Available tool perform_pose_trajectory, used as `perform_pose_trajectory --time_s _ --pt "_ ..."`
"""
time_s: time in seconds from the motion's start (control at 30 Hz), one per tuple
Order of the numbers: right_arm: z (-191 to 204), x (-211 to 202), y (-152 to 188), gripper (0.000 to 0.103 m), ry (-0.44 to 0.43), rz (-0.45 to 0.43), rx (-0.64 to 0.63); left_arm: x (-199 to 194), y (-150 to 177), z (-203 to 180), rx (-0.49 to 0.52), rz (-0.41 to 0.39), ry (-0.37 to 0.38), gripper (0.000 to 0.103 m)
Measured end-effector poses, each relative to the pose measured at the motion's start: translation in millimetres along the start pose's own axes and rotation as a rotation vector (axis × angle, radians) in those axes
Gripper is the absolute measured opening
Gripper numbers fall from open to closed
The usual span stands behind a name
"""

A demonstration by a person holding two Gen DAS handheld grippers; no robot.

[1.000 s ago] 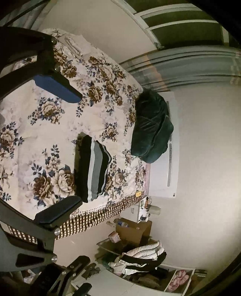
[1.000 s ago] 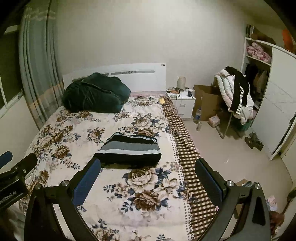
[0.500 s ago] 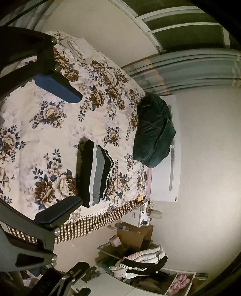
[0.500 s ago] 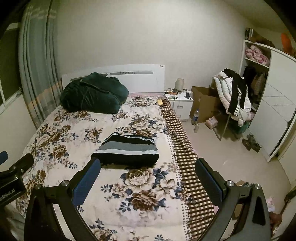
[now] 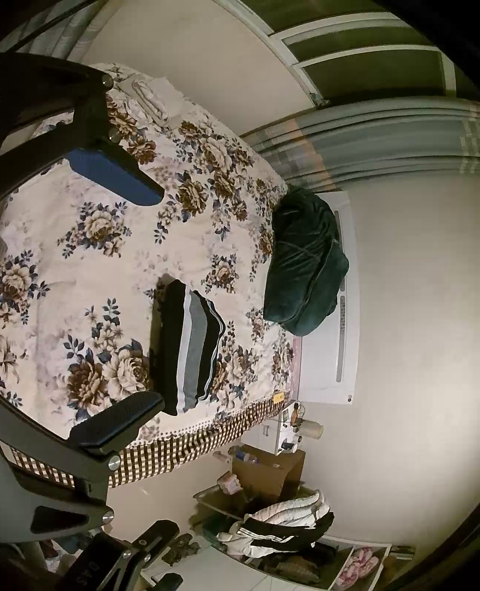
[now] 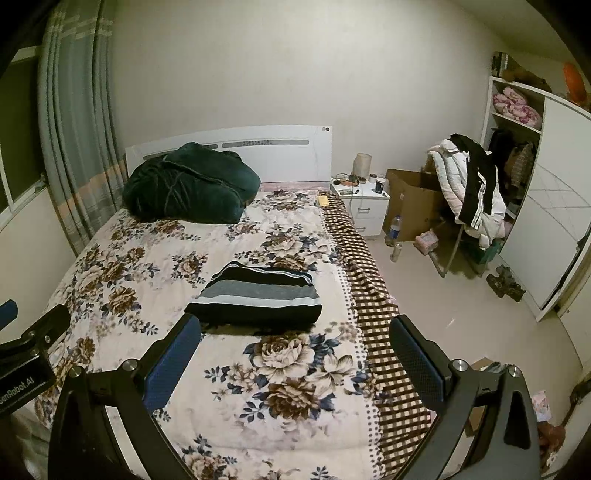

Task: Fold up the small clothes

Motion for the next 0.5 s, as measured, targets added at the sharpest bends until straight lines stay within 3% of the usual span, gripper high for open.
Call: perform_pose_trajectory --time_s 0.5 --pt "3.9 3.4 -1.0 0.103 -0.020 -0.008 -0.002 -0.5 0.2 -2.3 -0.001 -0.001 0.004 0.103"
Point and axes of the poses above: each gripper's, at about its wrist camera, not at the fingertips, and x roughly the way its jaws point, z to its left, y to its underside, the point moved 9 cm from there along x, roughly the way its jaws point, and after that the axes turned 11 degrees about -x, right-handed, at the moved point
